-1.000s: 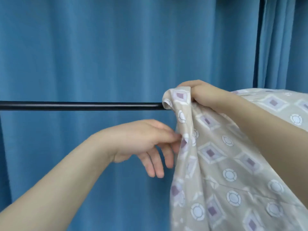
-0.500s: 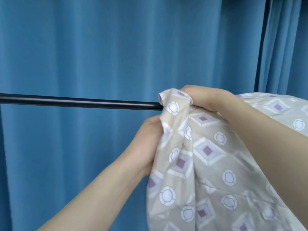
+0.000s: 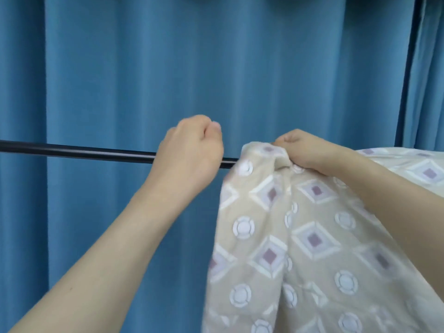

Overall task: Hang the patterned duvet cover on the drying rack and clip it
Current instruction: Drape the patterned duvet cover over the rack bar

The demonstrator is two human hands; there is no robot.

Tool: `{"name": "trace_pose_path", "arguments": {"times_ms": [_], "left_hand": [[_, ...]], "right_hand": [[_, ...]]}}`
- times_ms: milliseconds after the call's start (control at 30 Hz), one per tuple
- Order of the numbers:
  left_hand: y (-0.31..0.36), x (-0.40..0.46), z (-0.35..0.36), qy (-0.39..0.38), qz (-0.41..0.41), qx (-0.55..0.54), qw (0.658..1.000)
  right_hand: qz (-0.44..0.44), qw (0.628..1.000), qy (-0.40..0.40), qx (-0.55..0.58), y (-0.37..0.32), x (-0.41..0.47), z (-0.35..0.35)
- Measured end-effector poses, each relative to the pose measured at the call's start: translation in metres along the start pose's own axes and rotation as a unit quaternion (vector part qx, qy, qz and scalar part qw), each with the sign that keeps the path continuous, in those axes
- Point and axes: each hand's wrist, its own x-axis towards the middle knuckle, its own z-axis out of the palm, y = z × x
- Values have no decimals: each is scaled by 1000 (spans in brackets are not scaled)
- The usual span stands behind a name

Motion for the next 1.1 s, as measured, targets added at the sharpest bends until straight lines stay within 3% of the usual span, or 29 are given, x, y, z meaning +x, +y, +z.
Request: {"name": "trace_pose_path", "arguments": {"times_ms": [33,133,167,300,467,533,633,800,900,1000,1100], "left_hand": [[7,3,-1,-19,-2,-6,1000],[23,8,19,-169,-9,82,982],[24,10,31,-181,7,105,978],[17,32,60,-160,25,142,976],[10,51,65,-202,-19,99,974],[7,52,63,-177,-31,97,979],[7,52,60,-99,-40,89,990],[15,55,62,-37,-113,-69,991],[14,60,61,-50,-198,-273,940],[8,62,51,-88,-227,-365,899],[4,61,37,-144,-195,-348,906]], "right_hand": [[10,1000,4,7,-1,-2,-1],[20,999,12,42,-1,-2,-5],[18,998,10,53,-4,-4,-6],[33,995,3,96,-12,2,-13],[62,979,79,178,-9,12,-30],[69,988,48,131,-3,10,-39],[130,989,-68,-29,2,0,-50],[229,956,-185,-21,-6,0,-62],[247,938,-242,-25,-15,2,-65],[222,948,-202,-106,-18,13,-67],[160,961,-78,-212,-27,27,-72]]}}
